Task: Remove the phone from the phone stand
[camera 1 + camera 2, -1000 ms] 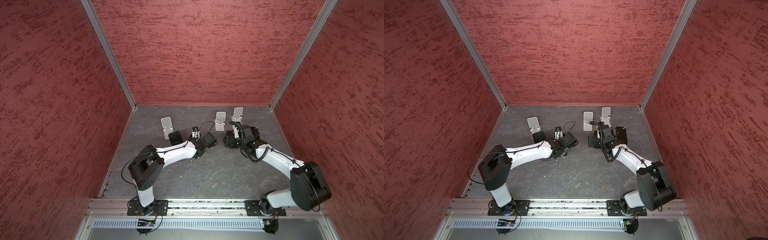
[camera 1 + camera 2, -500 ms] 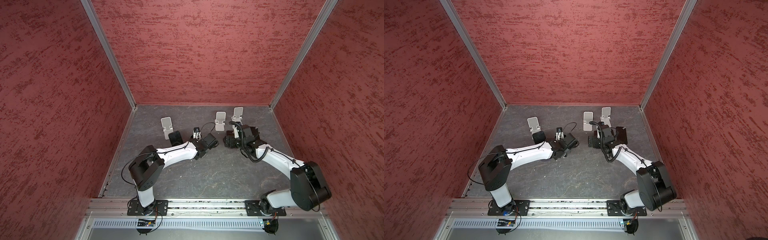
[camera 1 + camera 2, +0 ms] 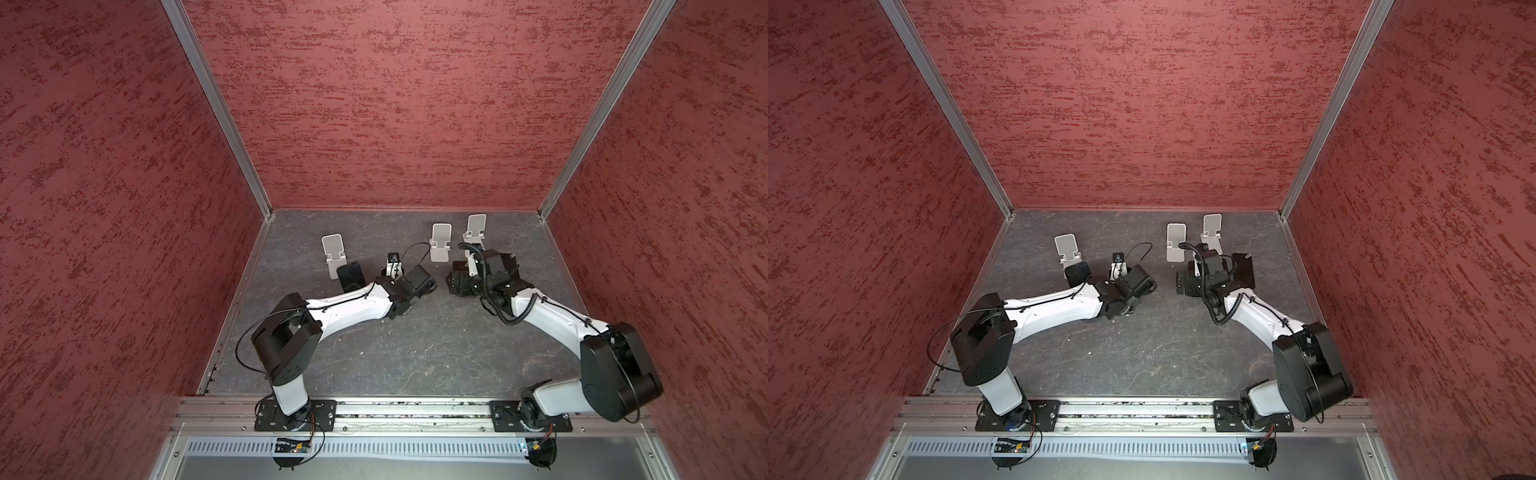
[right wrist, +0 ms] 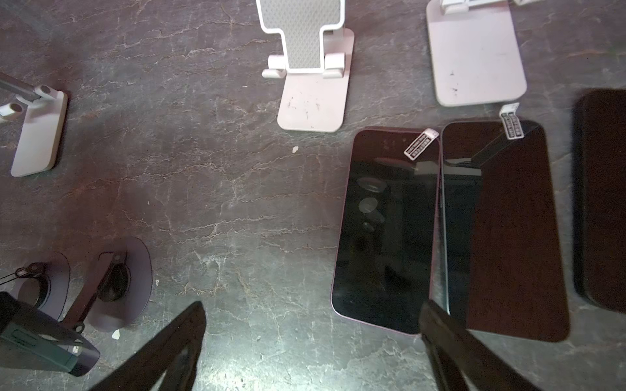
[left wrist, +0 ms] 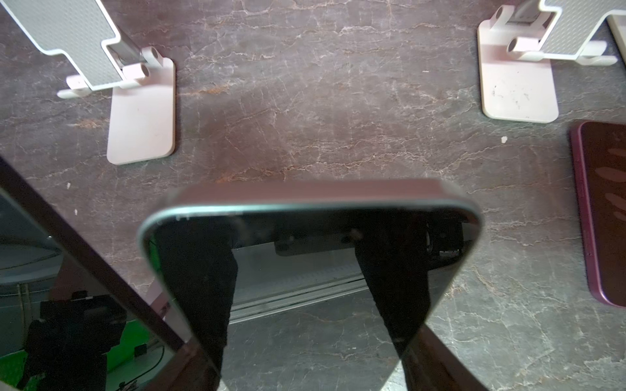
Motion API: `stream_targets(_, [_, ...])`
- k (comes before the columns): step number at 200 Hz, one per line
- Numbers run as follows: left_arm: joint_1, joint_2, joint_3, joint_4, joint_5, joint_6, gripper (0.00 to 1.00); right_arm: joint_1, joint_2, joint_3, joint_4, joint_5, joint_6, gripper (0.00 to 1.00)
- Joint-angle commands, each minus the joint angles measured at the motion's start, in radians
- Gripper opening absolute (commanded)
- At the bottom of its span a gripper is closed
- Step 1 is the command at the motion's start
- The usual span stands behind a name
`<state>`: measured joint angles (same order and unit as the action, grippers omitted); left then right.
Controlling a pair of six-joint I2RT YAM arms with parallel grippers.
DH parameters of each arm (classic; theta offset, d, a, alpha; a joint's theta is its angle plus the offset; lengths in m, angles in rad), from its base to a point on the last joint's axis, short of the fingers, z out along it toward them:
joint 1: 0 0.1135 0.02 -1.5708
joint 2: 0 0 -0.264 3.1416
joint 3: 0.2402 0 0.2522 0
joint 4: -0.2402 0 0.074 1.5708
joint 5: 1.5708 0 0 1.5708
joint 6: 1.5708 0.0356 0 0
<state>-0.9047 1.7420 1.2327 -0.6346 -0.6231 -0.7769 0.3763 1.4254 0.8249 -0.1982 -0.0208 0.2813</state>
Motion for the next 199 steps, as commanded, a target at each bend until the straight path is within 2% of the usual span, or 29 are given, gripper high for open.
stream_targets(1, [-0.005, -0.042, 0.038, 0.018, -0.038, 0.025, 0.63, 0.005, 0.009, 0.001, 0.025, -0.010, 0.007, 0.99])
stream_targets(130, [-0.029, -0.081, 0.089, -0.016, -0.019, 0.057, 0.63, 0.006, 0.006, 0.009, 0.023, 0.010, 0.024, 0.99])
stream_targets(199, [-0.065, -0.069, 0.132, -0.010, 0.016, 0.083, 0.63, 0.004, -0.062, 0.010, -0.007, 0.096, 0.028, 0.99])
